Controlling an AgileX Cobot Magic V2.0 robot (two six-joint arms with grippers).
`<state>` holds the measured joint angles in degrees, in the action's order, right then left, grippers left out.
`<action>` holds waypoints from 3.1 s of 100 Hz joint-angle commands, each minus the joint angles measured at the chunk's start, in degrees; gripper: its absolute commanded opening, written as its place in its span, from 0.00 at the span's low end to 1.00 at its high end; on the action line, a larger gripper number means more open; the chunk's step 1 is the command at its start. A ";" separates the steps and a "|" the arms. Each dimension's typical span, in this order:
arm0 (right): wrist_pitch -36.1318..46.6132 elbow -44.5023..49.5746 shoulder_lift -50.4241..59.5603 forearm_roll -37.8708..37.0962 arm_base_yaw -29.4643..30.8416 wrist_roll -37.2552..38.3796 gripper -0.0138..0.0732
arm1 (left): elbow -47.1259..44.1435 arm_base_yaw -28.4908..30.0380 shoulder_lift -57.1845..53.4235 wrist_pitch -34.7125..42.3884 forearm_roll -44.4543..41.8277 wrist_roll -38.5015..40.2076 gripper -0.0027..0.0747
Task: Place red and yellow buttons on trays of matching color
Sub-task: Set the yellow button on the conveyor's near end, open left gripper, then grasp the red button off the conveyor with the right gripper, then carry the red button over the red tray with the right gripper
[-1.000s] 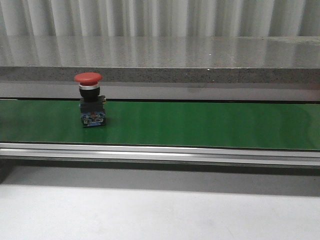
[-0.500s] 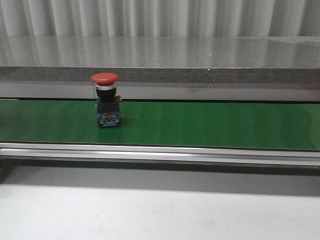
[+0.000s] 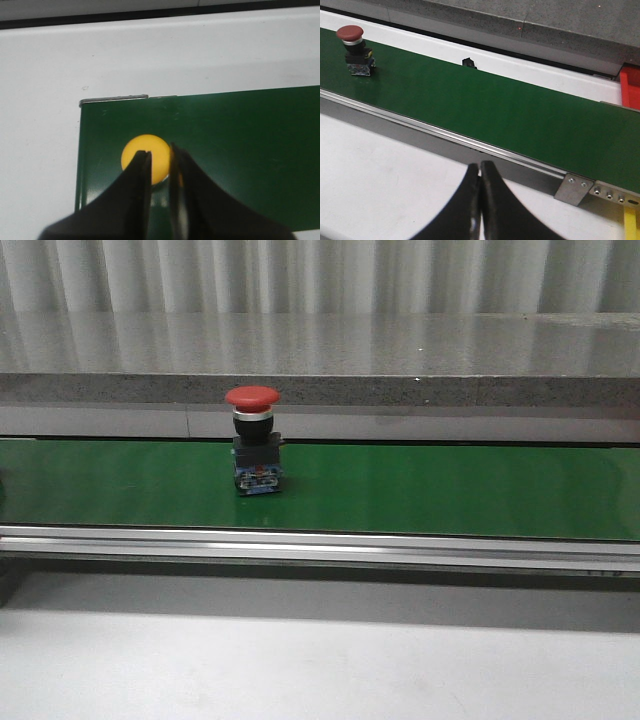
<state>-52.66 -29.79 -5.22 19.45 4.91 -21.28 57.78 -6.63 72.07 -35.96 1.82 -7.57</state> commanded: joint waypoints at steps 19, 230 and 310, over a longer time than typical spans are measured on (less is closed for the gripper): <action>3.61 -1.31 -0.85 1.01 0.02 -0.52 0.08 | -7.27 -6.13 -13.92 5.04 0.83 0.00 0.01; 6.99 -41.24 -85.03 5.80 -18.69 -4.40 0.83 | -27.42 -7.11 -46.97 4.53 5.90 0.00 0.01; 13.17 -43.54 -81.24 5.74 -7.84 -2.90 0.35 | -27.42 -7.11 -46.97 4.53 5.90 0.00 0.01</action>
<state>-43.19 -71.54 -91.49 23.88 -7.17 -26.23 29.00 -13.34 24.92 -35.54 6.68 -7.68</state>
